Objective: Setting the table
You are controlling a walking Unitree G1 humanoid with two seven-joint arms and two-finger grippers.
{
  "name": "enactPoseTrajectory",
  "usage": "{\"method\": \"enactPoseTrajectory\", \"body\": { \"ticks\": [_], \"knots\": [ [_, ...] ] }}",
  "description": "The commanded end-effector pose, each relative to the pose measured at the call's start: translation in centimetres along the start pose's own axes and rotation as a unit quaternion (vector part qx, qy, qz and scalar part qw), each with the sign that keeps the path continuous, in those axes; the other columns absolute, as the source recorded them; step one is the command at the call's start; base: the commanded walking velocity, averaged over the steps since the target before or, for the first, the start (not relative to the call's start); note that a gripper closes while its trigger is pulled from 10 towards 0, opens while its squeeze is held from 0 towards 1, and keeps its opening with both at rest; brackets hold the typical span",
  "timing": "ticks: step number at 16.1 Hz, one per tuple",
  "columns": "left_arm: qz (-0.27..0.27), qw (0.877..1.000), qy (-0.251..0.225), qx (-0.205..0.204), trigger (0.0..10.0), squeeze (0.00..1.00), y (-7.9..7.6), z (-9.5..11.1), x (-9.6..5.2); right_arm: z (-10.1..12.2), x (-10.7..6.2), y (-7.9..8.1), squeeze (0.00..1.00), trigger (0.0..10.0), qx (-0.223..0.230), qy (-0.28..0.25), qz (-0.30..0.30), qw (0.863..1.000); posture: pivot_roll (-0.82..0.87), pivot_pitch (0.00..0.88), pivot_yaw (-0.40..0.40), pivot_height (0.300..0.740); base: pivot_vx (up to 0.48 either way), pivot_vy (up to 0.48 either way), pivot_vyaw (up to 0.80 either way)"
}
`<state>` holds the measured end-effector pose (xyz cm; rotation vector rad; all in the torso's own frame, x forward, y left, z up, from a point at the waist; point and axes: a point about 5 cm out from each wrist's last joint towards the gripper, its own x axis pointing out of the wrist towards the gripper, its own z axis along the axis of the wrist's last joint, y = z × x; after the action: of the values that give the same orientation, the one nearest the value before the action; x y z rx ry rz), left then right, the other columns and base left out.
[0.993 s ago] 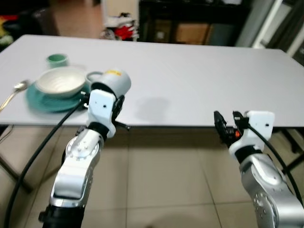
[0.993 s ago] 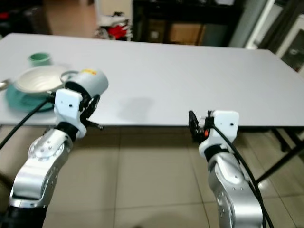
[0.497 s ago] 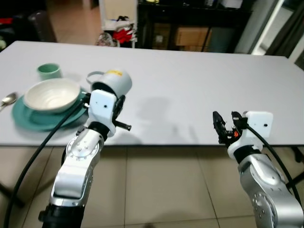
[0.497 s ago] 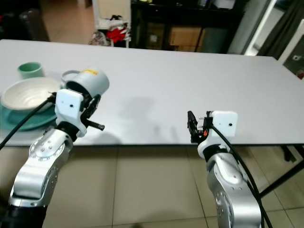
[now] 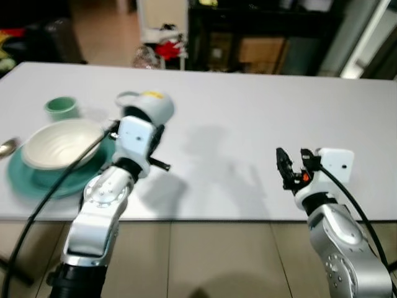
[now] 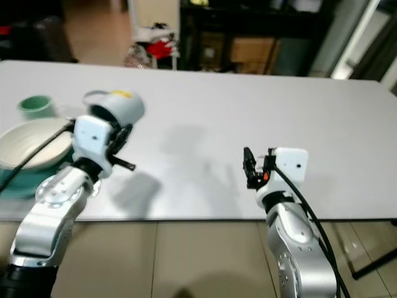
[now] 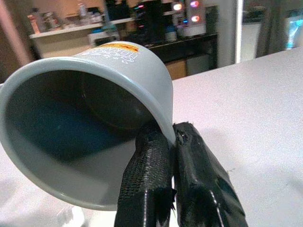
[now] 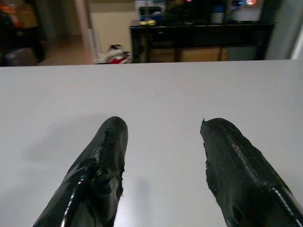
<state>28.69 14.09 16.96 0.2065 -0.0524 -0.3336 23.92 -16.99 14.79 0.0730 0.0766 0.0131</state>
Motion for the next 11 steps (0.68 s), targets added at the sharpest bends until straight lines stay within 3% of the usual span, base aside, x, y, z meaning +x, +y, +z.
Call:
{"method": "enactPoseTrajectory", "body": {
  "ticks": [1, 7, 9, 11],
  "knots": [
    [-0.022, 1.000, -0.013, 0.001, 10.0, 0.00, -0.9, 0.6, 0.4, 0.4, -0.4, -0.8, 0.00, 10.0, -0.011, -0.011, -0.017, 1.000, 0.03, 0.000, -0.017, 0.740, 0.368, 0.000, 0.00],
    [-0.034, 0.999, -0.013, 0.004, 10.0, 0.00, -1.1, 0.6, 0.7, 0.4, -0.5, -0.9, 0.00, 10.0, -0.014, -0.011, -0.021, 1.000, 0.02, 0.000, -0.008, 0.740, 0.364, 0.000, 0.00],
    [-0.050, 0.999, -0.015, 0.014, 10.0, 0.00, -1.3, 0.7, 1.2, 0.4, -0.5, -1.1, 0.00, 10.0, -0.015, -0.012, -0.025, 0.999, 0.01, 0.000, -0.001, 0.740, 0.360, 0.000, 0.00],
    [-0.100, 0.994, -0.012, 0.035, 10.0, 0.00, -1.9, 0.9, 2.6, 0.5, -0.6, -1.1, 0.00, 10.0, -0.017, -0.012, -0.018, 1.000, -0.01, 0.000, 0.017, 0.740, 0.156, 0.000, 0.00]
  ]
}}
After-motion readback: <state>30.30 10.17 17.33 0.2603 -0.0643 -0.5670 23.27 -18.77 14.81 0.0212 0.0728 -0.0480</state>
